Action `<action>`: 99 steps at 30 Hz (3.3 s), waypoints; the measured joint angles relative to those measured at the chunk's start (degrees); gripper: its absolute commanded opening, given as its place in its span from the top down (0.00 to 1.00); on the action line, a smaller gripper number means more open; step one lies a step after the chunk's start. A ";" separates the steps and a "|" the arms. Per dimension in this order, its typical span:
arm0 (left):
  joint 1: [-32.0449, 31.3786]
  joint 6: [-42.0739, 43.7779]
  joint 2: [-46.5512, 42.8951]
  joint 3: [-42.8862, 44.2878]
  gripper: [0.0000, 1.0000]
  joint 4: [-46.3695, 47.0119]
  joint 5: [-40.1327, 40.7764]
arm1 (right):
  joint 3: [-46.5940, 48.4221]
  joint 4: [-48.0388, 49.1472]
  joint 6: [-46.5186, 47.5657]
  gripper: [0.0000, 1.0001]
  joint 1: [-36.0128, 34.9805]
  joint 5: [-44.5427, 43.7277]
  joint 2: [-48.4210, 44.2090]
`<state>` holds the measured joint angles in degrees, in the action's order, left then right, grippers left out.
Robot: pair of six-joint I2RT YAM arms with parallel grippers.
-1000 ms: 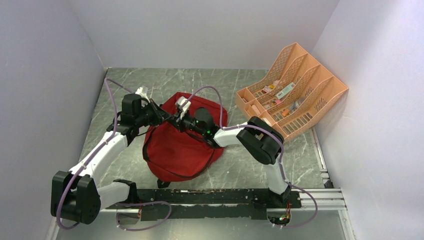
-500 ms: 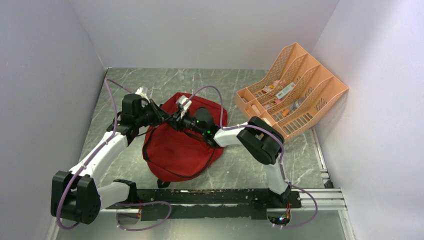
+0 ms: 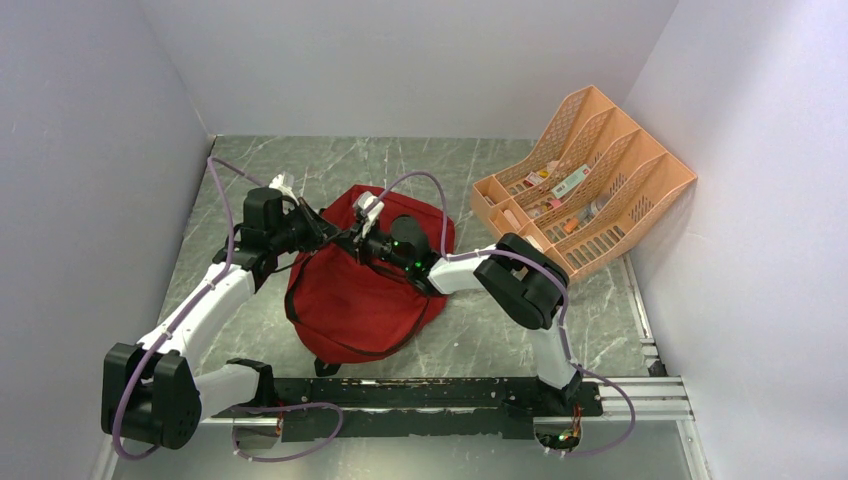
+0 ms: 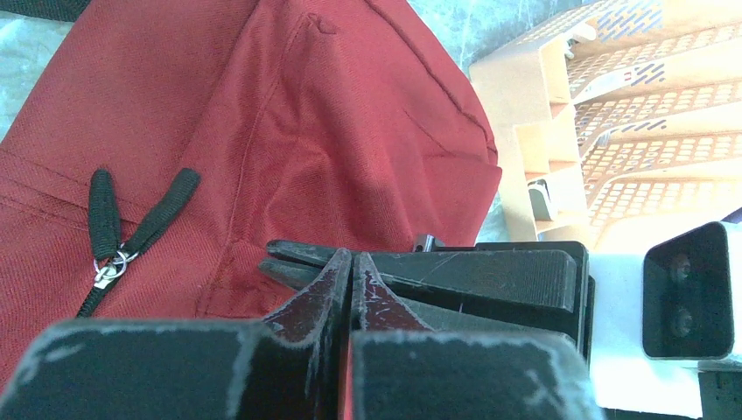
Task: Pack the student bag
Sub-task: Zip the student bag at the center of the board.
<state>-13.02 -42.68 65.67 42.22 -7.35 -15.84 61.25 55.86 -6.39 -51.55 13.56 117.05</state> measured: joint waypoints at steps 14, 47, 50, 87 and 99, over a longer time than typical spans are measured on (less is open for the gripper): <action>7.52 2.93 -4.02 5.64 0.49 -9.57 0.81 | 9.16 -16.76 -5.14 1.00 0.00 -4.94 -2.49; 7.28 38.91 -14.73 -15.41 0.51 19.54 -9.31 | 23.06 -43.01 -16.70 1.00 2.56 0.17 -2.45; 6.12 43.63 -13.84 -15.39 0.48 18.86 -11.02 | 23.28 -43.41 -16.74 1.00 2.73 0.59 -2.45; 1.18 57.64 -2.60 -12.70 0.95 15.23 -9.77 | 20.83 -41.48 -18.03 1.00 4.02 4.26 -2.43; 2.27 52.28 -0.11 -11.76 0.95 14.01 -6.86 | 10.27 -34.91 -19.12 1.00 4.44 4.00 -6.25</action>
<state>-10.74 9.61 65.56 30.46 6.66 -22.70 71.53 20.95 -25.52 -47.11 17.56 110.80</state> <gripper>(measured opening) 0.077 0.019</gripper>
